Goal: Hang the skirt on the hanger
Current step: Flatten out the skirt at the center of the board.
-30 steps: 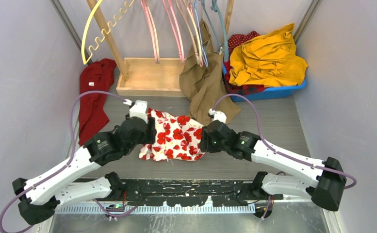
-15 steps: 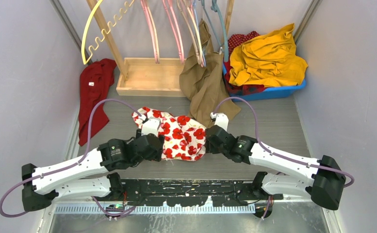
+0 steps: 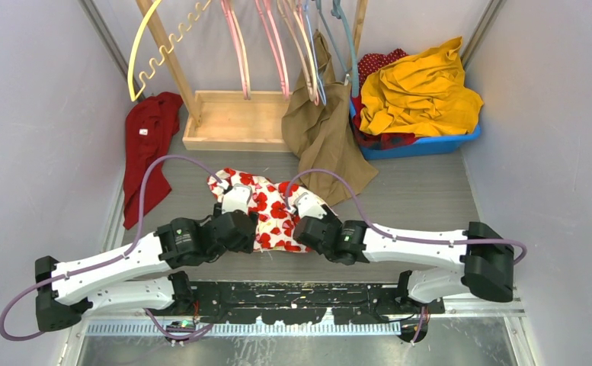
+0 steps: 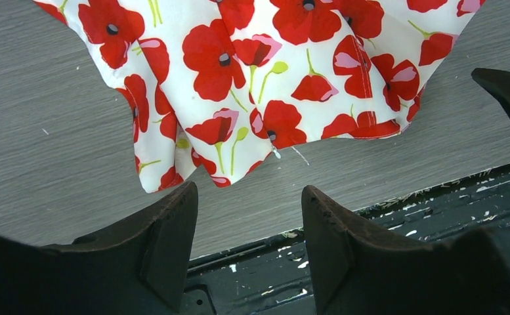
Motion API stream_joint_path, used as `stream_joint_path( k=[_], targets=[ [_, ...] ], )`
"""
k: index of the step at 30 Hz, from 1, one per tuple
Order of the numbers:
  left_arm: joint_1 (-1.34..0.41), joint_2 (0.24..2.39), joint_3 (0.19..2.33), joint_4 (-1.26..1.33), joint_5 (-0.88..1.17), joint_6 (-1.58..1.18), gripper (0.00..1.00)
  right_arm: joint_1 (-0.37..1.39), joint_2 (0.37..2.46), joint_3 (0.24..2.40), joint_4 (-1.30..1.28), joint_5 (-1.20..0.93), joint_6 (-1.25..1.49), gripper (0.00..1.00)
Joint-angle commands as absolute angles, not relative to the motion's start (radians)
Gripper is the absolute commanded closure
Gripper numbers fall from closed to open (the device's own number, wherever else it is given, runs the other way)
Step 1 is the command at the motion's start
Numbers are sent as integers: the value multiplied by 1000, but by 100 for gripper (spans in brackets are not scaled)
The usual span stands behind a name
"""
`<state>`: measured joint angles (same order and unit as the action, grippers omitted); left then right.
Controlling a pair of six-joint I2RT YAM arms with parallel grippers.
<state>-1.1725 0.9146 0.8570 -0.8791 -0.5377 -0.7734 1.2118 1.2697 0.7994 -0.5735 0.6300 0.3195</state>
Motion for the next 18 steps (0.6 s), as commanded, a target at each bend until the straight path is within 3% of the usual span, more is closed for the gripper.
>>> stream_joint_path(
  k=[1,18],
  targets=[
    [-1177,898,867,-848,-561,-767,41,1217,1316,862,-567,664,188,44],
    [-1177,872,867,-836,-567,-752,40,1206,1489,869,-410,630,-14,46]
  ],
)
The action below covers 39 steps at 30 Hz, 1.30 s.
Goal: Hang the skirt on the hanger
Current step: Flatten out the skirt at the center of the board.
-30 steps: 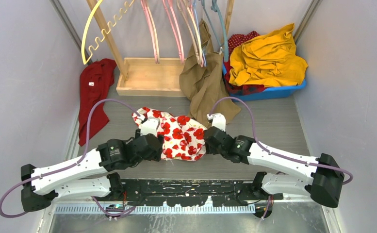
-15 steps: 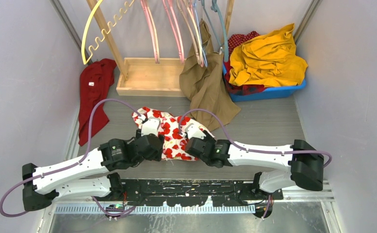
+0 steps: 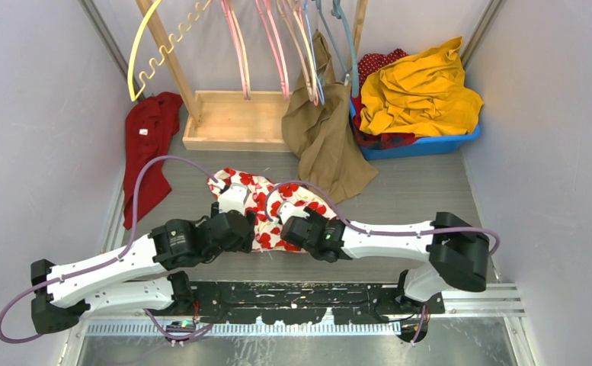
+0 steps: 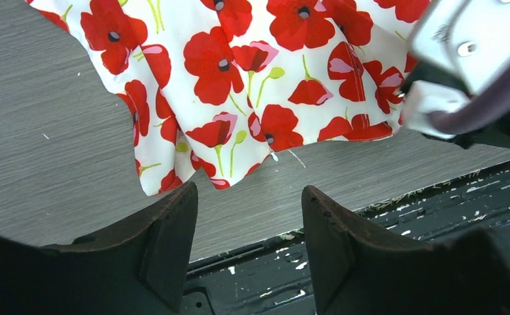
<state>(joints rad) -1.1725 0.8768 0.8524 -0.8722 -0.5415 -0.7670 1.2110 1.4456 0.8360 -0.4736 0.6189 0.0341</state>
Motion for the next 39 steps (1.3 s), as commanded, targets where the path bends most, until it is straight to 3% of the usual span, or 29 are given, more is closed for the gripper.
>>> stream_joint_path(
  k=[1,12,26,39],
  targets=[
    [-1176,873,867,-836,-568,-751,40,1205,1501,870,-407,637,-18,46],
    [-1177,881,878,-838,-567,-738,40,1172,1476,836,-354,682,-72,45],
    [-1177,918,874,-798,-547,-732,40,1183,1444,869,-541,719,-12,42],
    [-1177,926,868,-782,-540,-729,40,1183,1477,818,-335,691,-102,42]
  ],
)
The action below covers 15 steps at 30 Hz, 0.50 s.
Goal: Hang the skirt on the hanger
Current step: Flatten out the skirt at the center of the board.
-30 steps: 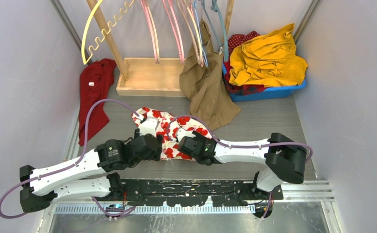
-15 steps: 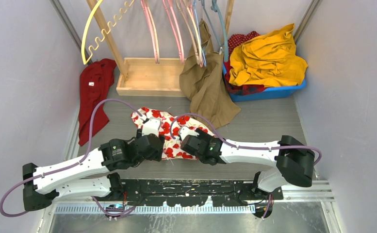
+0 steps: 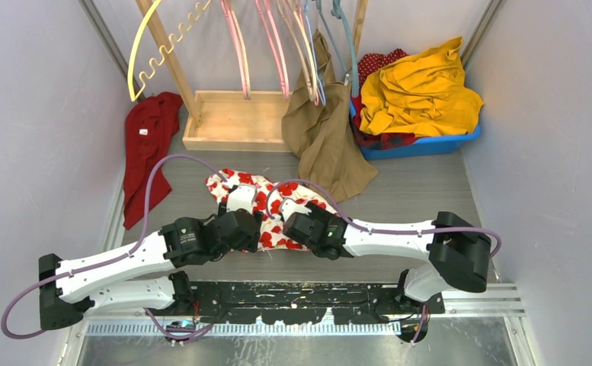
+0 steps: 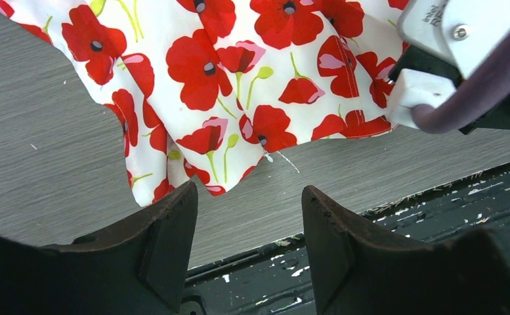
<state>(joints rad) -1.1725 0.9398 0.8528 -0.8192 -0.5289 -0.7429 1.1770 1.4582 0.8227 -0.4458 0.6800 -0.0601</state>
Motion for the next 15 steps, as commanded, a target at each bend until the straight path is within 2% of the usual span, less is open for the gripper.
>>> stream_joint_path(
  k=[1,5,8,15],
  targets=[
    [-1177,923,867,-783,-541,-729,40,1183,1485,815,-319,696,-113,42],
    [-1177,915,864,-784,-542,-732,40,1181,1511,814,-260,721,-150,43],
    [-1176,914,864,-785,-543,-732,40,1180,1503,817,-211,723,-172,48],
    [-1177,903,863,-794,-545,-733,41,1164,1507,857,-160,718,-216,78]
  ],
)
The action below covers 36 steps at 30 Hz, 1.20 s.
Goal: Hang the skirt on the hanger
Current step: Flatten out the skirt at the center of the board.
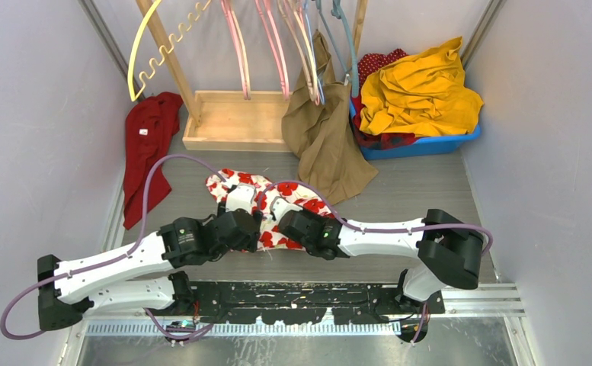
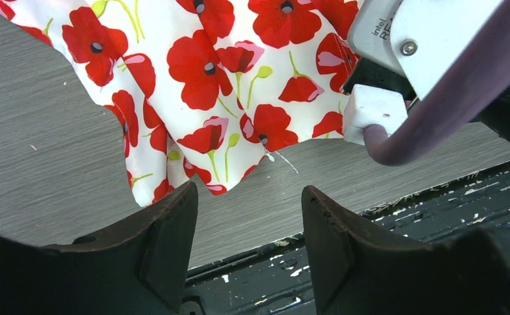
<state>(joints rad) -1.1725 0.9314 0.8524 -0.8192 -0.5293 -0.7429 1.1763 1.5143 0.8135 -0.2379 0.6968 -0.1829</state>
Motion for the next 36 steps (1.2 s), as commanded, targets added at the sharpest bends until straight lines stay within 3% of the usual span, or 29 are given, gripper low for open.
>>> stream_joint_path(
  k=[1,5,12,20,36],
  targets=[
    [-1177,900,860,-796,-546,-734,41,1157,1505,863,-163,709,-216,81],
    [-1177,888,857,-805,-548,-739,41,1135,1498,895,-200,689,-204,98],
    [-1177,903,869,-816,-540,-735,42,1105,1423,1002,-309,685,-122,98],
    [-1188,882,873,-807,-505,-732,44,1091,1439,1286,-501,709,-19,98],
    [-1384,936,861,-758,-610,-839,45,1089,1434,1617,-637,775,157,98]
  ],
)
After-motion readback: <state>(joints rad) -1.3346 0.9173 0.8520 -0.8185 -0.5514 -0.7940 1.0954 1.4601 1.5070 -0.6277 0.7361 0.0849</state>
